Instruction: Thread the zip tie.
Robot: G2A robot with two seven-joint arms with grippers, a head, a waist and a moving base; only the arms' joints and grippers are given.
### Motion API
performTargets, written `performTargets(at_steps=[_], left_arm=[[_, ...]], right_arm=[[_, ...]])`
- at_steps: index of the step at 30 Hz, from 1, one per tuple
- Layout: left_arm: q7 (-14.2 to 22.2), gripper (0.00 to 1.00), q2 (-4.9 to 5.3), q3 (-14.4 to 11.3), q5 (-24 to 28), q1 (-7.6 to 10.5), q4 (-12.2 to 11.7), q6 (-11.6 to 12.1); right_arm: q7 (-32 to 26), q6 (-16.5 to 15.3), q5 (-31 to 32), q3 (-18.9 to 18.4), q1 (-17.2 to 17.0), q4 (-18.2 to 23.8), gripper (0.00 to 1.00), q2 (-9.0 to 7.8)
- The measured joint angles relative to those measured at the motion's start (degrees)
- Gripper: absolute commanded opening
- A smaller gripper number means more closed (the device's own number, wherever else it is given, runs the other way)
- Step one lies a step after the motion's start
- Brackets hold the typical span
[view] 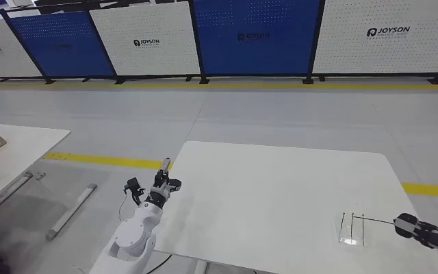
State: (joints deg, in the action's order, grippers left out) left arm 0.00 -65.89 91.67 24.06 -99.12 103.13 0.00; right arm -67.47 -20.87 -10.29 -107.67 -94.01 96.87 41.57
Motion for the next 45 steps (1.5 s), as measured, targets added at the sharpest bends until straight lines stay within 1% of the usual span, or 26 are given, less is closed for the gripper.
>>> performTargets(at_steps=[3, 15, 16, 18, 21, 23, 25, 27, 28, 29, 31, 41, 42, 43, 45], left_arm=[[0.0, 1.0, 0.0, 0.0, 0.0, 0.0, 0.0, 0.0], [0.0, 1.0, 0.0, 0.0, 0.0, 0.0, 0.0, 0.0], [0.0, 1.0, 0.0, 0.0, 0.0, 0.0, 0.0, 0.0], [0.0, 1.0, 0.0, 0.0, 0.0, 0.0, 0.0, 0.0], [0.0, 1.0, 0.0, 0.0, 0.0, 0.0, 0.0, 0.0], [0.0, 1.0, 0.0, 0.0, 0.0, 0.0, 0.0, 0.0], [0.0, 1.0, 0.0, 0.0, 0.0, 0.0, 0.0, 0.0], [0.0, 1.0, 0.0, 0.0, 0.0, 0.0, 0.0, 0.0], [0.0, 1.0, 0.0, 0.0, 0.0, 0.0, 0.0, 0.0], [0.0, 1.0, 0.0, 0.0, 0.0, 0.0, 0.0, 0.0], [0.0, 1.0, 0.0, 0.0, 0.0, 0.0, 0.0, 0.0], [0.0, 1.0, 0.0, 0.0, 0.0, 0.0, 0.0, 0.0], [0.0, 1.0, 0.0, 0.0, 0.0, 0.0, 0.0, 0.0], [0.0, 1.0, 0.0, 0.0, 0.0, 0.0, 0.0, 0.0], [0.0, 1.0, 0.0, 0.0, 0.0, 0.0, 0.0, 0.0]], right_arm=[[-0.4, 1.4, 0.0, 0.2, 0.2, -0.1, 0.0, -0.02], [-0.3, 1.4, 0.1, 0.1, 0.2, 0.0, 0.0, -0.01], [0.6, 1.6, 0.9, -0.1, 0.2, 0.3, 0.0, 0.04], [3.9, 1.5, 2.5, -0.5, 0.2, 2.4, 0.0, 0.18], [7.2, 1.4, 2.8, -1.8, -0.1, 7.7, 0.0, 0.49], [9.0, 1.4, 4.9, -2.3, -0.7, 12.1, 0.0, 0.79], [10.0, 1.4, 8.3, -1.5, -1.0, 16.3, 0.0, 1.0], [10.9, 1.4, 12.5, 0.3, -1.1, 18.5, 0.0, 1.01], [11.0, 1.4, 14.8, 2.4, -0.8, 18.8, 0.0, 0.92], [10.8, 1.4, 15.6, 4.1, -0.2, 18.3, 0.0, 0.81], [10.0, 1.4, 15.3, 6.8, 1.2, 16.6, 0.0, 0.66], [10.1, 1.4, 15.2, 6.3, 1.1, 16.7, 0.0, 0.67], [10.6, 1.4, 15.7, 6.4, 1.2, 17.0, 0.0, 0.69], [12.1, 1.4, 17.5, 6.7, 1.2, 17.5, 0.0, 0.74], [14.1, 1.4, 20.1, 8.0, 1.6, 18.1, 0.0, 0.79]])
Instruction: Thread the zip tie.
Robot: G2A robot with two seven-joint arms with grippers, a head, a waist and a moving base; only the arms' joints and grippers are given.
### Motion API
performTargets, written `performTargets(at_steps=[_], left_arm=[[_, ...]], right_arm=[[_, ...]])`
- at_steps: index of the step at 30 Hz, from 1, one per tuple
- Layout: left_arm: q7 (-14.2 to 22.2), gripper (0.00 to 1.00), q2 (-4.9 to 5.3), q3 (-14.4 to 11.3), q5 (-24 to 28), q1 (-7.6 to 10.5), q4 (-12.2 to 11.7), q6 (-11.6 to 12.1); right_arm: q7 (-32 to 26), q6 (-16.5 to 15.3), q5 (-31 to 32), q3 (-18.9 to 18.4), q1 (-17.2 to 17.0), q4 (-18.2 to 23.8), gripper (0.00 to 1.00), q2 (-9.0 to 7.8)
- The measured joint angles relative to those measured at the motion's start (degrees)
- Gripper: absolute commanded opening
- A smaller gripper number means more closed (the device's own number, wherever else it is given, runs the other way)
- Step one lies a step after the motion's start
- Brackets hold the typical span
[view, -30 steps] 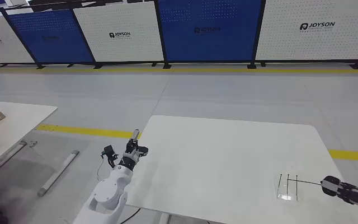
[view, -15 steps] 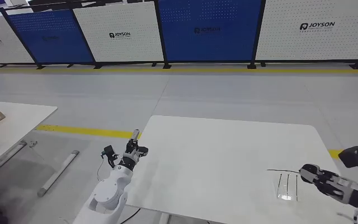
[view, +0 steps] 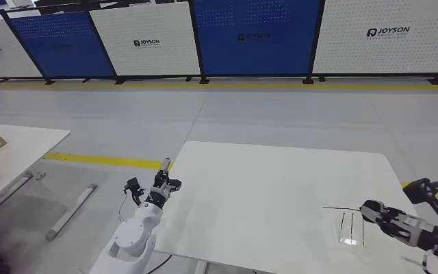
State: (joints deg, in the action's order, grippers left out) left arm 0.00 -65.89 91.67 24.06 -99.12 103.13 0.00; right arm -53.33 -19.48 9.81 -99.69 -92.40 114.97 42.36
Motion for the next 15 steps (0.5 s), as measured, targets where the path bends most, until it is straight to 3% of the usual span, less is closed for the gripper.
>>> performTargets(at_steps=[3, 7, 15], left_arm=[[0.0, 1.0, 0.0, 0.0, 0.0, 0.0, 0.0, 0.0], [0.0, 1.0, 0.0, 0.0, 0.0, 0.0, 0.0, 0.0], [0.0, 1.0, 0.0, 0.0, 0.0, 0.0, 0.0, 0.0]], right_arm=[[2.0, 0.0, 1.5, 2.5, 2.1, 0.2, 0.0, -0.26], [4.8, 0.0, 6.5, 8.6, 4.8, -0.9, 0.0, -0.94], [4.8, 0.0, 6.3, 8.5, 4.9, -1.0, 0.0, -0.95]])
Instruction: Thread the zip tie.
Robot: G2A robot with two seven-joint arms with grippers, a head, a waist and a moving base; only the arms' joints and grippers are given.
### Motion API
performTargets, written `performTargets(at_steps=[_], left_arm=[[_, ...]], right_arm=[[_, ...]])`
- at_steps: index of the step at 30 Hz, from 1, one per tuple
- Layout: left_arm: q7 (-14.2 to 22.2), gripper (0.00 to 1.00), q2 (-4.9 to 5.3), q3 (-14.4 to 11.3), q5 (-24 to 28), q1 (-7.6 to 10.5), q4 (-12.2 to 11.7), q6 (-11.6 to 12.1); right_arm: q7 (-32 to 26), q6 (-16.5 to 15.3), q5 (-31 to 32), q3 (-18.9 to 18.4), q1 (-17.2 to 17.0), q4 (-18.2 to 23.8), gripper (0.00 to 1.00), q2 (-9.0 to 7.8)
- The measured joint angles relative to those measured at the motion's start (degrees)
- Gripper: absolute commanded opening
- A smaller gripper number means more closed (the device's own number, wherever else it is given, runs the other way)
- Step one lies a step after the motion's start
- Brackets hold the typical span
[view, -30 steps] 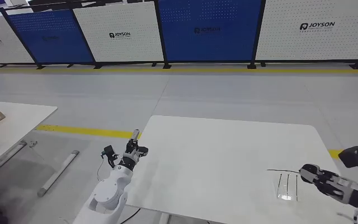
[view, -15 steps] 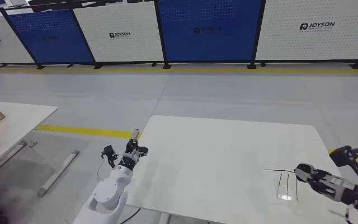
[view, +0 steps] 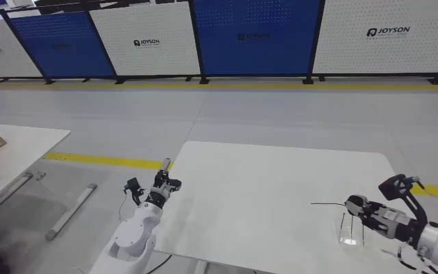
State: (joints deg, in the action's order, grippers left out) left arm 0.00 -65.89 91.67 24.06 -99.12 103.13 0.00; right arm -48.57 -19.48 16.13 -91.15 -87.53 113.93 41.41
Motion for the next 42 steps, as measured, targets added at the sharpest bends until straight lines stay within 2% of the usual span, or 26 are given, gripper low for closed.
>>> performTargets(at_steps=[3, 6, 10, 12, 16, 25, 28, 30, 33, 36, 39, 42], left_arm=[[1.3, 1.0, -0.01, -0.2, 1.0, 0.21, 0.2, -1.5], [5.2, 1.0, 0.15, 0.0, 3.3, 0.67, 1.1, -7.1], [11.2, 1.0, 0.47, -0.6, 6.6, 1.9, 3.9, -17.9], [13.8, 1.0, 0.65, -1.6, 7.8, 2.11, 4.3, -19.9], [16.7, 1.0, 1.25, -3.6, 7.8, 2.61, 5.1, -19.5], [16.8, 1.0, 1.33, -3.8, 7.5, 2.81, 4.9, -19.5], [18.9, 1.0, 1.47, -3.6, 11.5, 2.91, 3.1, -19.5], [20.4, 1.0, 1.78, -4.2, 13.9, 2.83, 2.9, -19.5], [21.7, 1.0, 2.68, -6.8, 16.1, 2.67, 3.7, -19.5], [21.0, 1.0, 3.97, -11.0, 17.6, 2.93, 5.2, -19.5], [18.9, 1.0, 5.56, -15.8, 18.9, 4.14, 6.6, -19.5], [16.6, 1.0, 7.29, -21.4, 22.5, 6.47, 6.9, -19.5]], right_arm=[[0.0, 0.0, 0.0, 0.0, 0.0, 0.0, 0.0, 0.0], [0.0, 0.0, 0.0, 0.0, 0.0, 0.0, 0.0, 0.0], [0.0, 0.0, 0.0, 0.0, 0.0, 0.0, 0.0, 0.0], [0.0, 0.0, 0.0, 0.0, 0.0, 0.0, 0.0, 0.0], [0.0, 0.0, 0.0, 0.0, 0.0, 0.0, 0.0, 0.0], [0.3, 0.0, 0.6, 0.0, 0.1, 0.3, 0.0, 0.01], [0.3, 0.0, 4.2, 1.5, 1.2, 4.5, 0.0, -0.02], [-0.1, 0.0, 7.1, 3.3, 2.5, 6.8, 0.0, -0.07], [-0.9, 0.0, 11.1, 7.6, 5.7, 8.5, 0.0, -0.07], [-1.4, 0.0, 15.4, 12.2, 9.4, 9.1, 0.0, -0.04], [-1.2, 0.0, 19.3, 16.8, 12.9, 9.4, 0.0, -0.07], [-0.9, 0.0, 22.9, 21.2, 15.6, 9.6, 0.0, -0.28]])
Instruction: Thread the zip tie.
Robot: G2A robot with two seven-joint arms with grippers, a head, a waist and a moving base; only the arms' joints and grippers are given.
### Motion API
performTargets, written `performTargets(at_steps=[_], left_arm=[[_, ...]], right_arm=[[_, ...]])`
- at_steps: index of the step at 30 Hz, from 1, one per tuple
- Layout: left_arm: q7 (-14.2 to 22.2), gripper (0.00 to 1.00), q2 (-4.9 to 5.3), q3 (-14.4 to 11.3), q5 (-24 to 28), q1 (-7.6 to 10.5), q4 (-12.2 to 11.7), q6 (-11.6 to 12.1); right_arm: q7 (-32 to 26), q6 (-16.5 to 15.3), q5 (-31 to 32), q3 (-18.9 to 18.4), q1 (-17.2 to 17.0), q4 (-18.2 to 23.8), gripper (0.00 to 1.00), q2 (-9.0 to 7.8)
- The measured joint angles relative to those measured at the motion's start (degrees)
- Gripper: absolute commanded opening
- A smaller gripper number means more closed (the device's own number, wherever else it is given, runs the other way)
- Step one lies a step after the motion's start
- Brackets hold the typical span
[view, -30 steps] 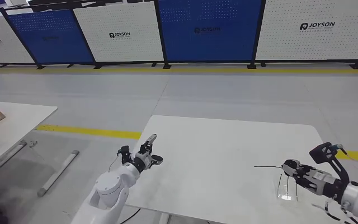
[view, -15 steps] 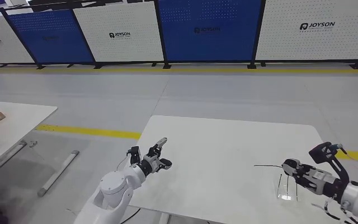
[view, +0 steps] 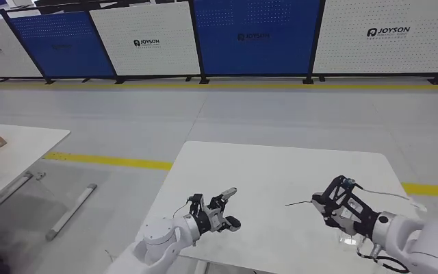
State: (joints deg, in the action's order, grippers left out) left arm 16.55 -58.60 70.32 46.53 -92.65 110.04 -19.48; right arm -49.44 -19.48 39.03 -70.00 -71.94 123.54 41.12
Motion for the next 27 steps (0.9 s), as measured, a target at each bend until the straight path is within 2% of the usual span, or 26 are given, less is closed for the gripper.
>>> performTargets(at_steps=[2, 4, 12, 15, 18, 21, 25, 27], left_arm=[[-2.3, 1.0, 1.28, -3.8, 3.5, 2.58, -0.2, 0.0], [-3.9, 1.0, 2.16, -6.2, 7.5, 4.66, -0.7, 0.0], [-3.9, 1.0, 2.17, -6.3, 7.0, 4.59, -0.7, 0.0], [-3.5, 1.0, 1.92, -6.0, 10.1, 4.85, -0.2, 0.3], [-4.4, 1.0, 1.71, -7.0, 13.6, 5.73, 0.8, 0.0], [-5.6, 1.0, 1.78, -10.0, 17.9, 7.73, 1.0, 0.0], [-10.5, 1.0, 2.38, -15.9, 24.2, 12.67, 0.5, 0.0], [-11.8, 1.0, 2.43, -16.7, 25.5, 13.42, 0.3, 0.0]], right_arm=[[0.2, 0.0, 1.0, 1.8, 1.1, -0.5, 0.0, -0.1], [0.2, 0.0, 1.0, 1.8, 1.1, -0.6, 0.0, -0.1], [0.3, 0.0, 1.0, 1.7, 1.0, -0.6, 0.0, -0.09], [1.7, 0.0, 3.8, 2.9, 1.2, 0.9, 0.0, -0.05], [2.3, 0.0, 7.4, 6.1, 3.3, 2.5, 0.0, -0.11], [0.7, 0.0, 10.7, 10.4, 6.7, 2.9, 0.0, -0.13], [-2.3, 0.0, 12.2, 16.4, 12.6, 1.6, 0.0, 0.2], [-2.4, 0.0, 11.8, 17.0, 13.4, 1.3, 0.0, 0.27]])
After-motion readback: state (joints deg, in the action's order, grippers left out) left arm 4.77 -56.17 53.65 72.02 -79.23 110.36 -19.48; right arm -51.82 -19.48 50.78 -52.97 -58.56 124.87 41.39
